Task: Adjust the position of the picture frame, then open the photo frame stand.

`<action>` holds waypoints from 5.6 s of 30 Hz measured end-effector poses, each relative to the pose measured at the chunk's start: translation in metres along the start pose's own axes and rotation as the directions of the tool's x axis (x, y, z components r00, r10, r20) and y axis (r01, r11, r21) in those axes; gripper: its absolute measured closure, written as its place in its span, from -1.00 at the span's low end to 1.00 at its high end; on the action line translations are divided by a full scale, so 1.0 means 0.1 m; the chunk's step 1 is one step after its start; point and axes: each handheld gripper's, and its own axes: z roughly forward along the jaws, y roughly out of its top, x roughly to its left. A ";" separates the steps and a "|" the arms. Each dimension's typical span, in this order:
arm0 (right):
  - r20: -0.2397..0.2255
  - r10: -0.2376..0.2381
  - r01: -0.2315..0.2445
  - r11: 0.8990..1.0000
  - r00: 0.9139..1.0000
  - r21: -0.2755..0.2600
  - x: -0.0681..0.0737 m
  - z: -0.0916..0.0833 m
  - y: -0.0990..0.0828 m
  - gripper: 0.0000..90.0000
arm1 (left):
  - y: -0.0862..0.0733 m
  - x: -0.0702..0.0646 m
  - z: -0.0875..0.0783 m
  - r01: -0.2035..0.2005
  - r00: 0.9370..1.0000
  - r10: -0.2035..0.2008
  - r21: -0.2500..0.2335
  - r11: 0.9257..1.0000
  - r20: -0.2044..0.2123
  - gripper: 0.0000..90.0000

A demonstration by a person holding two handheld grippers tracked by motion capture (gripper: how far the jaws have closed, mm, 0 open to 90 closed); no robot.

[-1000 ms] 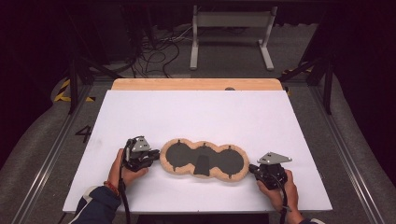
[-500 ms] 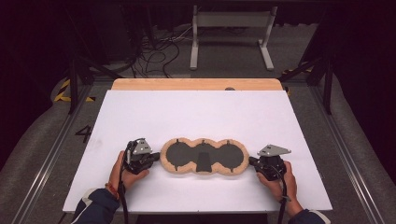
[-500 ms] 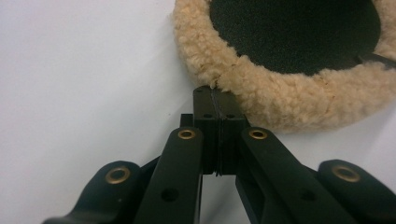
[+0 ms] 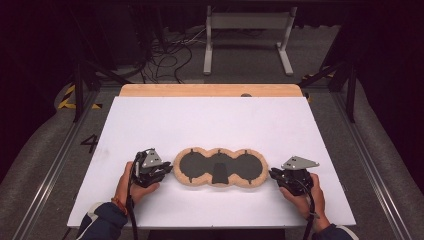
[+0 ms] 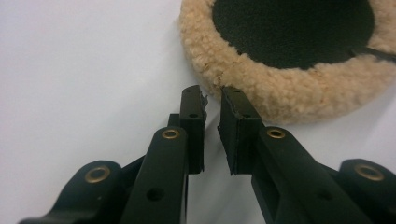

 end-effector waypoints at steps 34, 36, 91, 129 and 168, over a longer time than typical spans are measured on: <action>-0.224 -0.063 0.040 0.994 0.973 -0.103 0.36 -0.17 0.11 0.12 | -0.64 -0.14 -0.69 0.037 0.997 -0.045 -0.125 0.992 -0.064 -0.57; -0.244 -0.065 0.041 0.994 0.968 -0.101 0.42 -0.14 0.16 0.08 | -0.69 -0.13 -0.72 0.058 0.995 -0.068 -0.124 0.991 -0.078 -0.60; -0.536 0.150 -0.109 0.988 0.831 0.107 0.72 0.46 0.49 0.15 | -0.74 -0.10 -0.71 0.120 0.990 -0.127 -0.113 0.986 -0.064 -0.60; -0.600 0.623 -0.561 0.762 0.501 0.323 0.60 0.56 0.34 0.02 | -0.59 -0.19 -0.51 0.117 0.992 -0.112 -0.092 0.989 0.057 -0.60; -0.594 0.612 -0.567 0.770 0.523 0.294 0.53 0.77 0.50 0.40 | 0.16 0.30 0.23 0.276 0.933 -0.263 -0.020 0.961 0.245 -0.65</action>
